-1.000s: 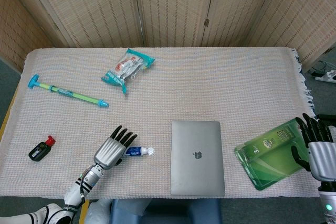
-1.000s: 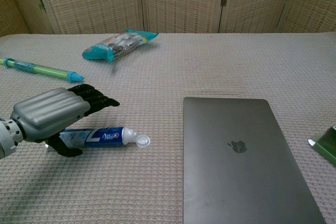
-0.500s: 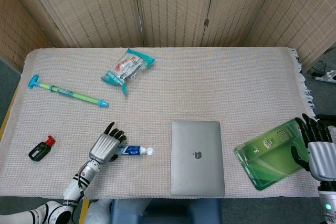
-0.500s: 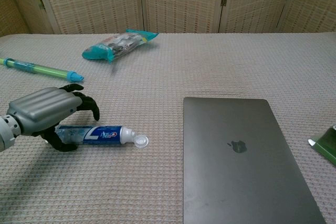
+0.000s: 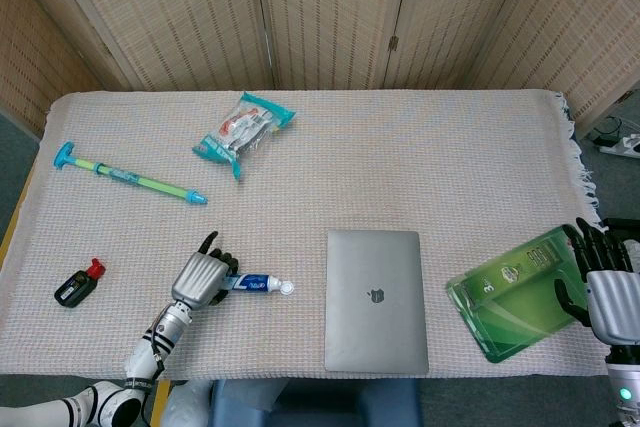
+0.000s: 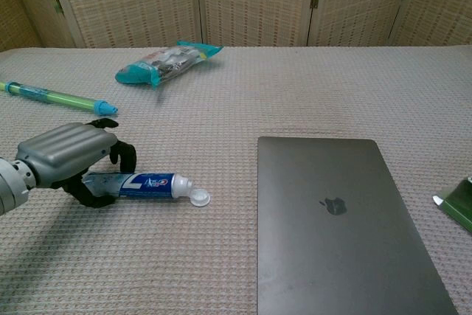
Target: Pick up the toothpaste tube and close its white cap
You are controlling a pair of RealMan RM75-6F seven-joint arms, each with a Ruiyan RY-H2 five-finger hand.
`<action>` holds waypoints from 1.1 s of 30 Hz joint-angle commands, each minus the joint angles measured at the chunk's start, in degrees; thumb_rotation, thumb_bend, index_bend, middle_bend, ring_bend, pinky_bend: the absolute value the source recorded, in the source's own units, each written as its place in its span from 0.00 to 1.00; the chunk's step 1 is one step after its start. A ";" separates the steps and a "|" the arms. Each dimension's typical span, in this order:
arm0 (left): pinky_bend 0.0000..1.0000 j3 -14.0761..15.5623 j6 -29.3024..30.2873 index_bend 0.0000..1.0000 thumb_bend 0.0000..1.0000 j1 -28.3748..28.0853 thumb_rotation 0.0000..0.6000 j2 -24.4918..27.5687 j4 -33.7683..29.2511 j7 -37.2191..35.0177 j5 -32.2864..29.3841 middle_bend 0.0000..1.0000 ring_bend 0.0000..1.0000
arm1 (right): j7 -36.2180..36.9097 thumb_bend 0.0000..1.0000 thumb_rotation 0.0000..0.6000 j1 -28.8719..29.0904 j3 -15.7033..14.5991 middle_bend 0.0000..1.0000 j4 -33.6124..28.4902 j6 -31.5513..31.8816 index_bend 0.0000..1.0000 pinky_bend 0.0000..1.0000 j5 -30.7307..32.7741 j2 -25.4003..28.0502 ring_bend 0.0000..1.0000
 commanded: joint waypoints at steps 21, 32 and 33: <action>0.41 -1.25 12.84 0.74 0.70 -0.63 1.00 1.56 4.29 -29.93 11.82 0.75 0.64 | 4.12 0.48 1.00 6.15 0.04 0.03 -9.79 -4.66 0.00 0.05 -8.41 6.05 0.07; 0.39 -3.35 13.26 0.73 0.70 -2.64 1.00 9.24 -9.08 -34.28 13.24 0.76 0.64 | 0.83 0.34 1.00 19.12 4.78 0.00 -19.27 -16.29 0.00 0.00 -12.38 6.22 0.00; 0.39 -3.40 13.16 0.73 0.70 -2.81 1.00 9.56 -9.88 -33.98 13.36 0.76 0.64 | 0.39 0.34 1.00 20.15 5.05 0.00 -19.45 -17.38 0.00 0.00 -12.21 5.52 0.00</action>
